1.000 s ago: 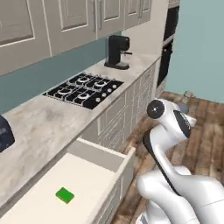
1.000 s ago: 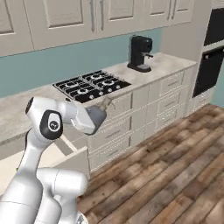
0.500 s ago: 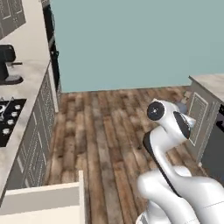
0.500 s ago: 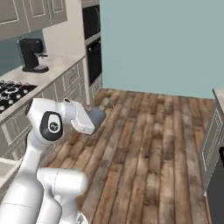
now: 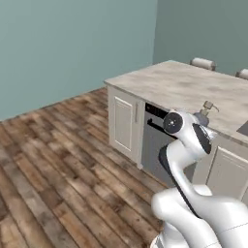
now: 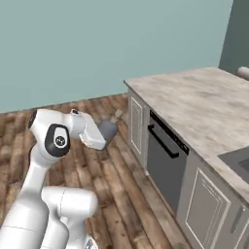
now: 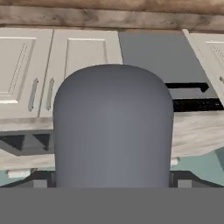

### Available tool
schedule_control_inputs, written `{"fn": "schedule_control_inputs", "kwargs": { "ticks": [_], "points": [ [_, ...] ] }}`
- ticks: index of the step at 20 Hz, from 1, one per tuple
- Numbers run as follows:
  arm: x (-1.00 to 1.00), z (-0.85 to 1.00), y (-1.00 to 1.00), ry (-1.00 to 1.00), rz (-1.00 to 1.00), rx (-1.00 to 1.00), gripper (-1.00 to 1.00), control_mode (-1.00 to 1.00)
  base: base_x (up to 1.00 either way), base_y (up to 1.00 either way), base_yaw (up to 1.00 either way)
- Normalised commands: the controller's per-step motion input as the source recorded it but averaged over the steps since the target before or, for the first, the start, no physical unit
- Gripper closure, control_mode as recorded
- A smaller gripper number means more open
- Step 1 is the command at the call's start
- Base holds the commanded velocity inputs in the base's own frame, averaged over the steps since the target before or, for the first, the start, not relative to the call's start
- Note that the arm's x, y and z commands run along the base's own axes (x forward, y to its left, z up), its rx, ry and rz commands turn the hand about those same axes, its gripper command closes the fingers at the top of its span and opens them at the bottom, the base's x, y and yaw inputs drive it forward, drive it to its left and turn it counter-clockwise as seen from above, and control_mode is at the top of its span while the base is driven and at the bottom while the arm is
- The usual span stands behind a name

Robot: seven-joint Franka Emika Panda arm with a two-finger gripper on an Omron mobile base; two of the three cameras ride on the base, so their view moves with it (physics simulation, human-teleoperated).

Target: Restock the sink supplies by placing the sponge and soap dispenser on the counter and next to the sink. Make sure the soap dispenser is upright.

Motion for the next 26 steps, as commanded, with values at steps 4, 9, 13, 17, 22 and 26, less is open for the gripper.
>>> {"fn": "schedule_control_inputs", "kwargs": {
  "ticks": [4,9,13,17,22,26],
  "points": [
    [0.00,0.00,0.00,0.00,0.00,0.00,1.00,1.00,0.26,0.00,-0.84],
    [0.00,0.00,0.00,0.00,0.00,0.00,1.00,1.00,0.40,-0.08,-0.76],
    [0.00,0.00,0.00,0.00,0.00,0.00,1.00,1.00,0.68,0.11,-0.66],
    [0.00,0.00,0.00,0.00,0.00,0.00,1.00,1.00,0.91,0.51,-0.53],
    [0.00,0.00,0.00,0.00,0.00,0.00,1.00,1.00,0.73,0.69,-0.40],
    [0.00,0.00,0.00,0.00,0.00,0.00,1.00,1.00,0.31,0.79,-0.27]
  ]
}}
